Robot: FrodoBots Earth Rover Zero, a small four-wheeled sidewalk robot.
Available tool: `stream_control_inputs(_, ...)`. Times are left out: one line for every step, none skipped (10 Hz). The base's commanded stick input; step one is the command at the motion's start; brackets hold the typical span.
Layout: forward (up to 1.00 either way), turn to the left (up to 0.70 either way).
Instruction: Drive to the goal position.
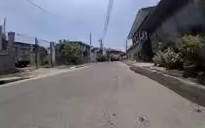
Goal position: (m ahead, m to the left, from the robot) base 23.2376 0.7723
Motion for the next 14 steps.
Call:
stream_control_inputs(1.00,-0.02)
stream_control_inputs(1.00,-0.02)
stream_control_inputs(1.00,-0.02)
stream_control_inputs(1.00,-0.02)
stream_control_inputs(1.00,-0.02)
stream_control_inputs(1.00,-0.02)
stream_control_inputs(1.00,-0.02)
stream_control_inputs(1.00,-0.02)
stream_control_inputs(1.00,-0.02)
stream_control_inputs(1.00,-0.02)
stream_control_inputs(1.00,-0.02)
stream_control_inputs(1.00,-0.08)
stream_control_inputs(1.00,-0.28)
stream_control_inputs(1.00,-0.35)
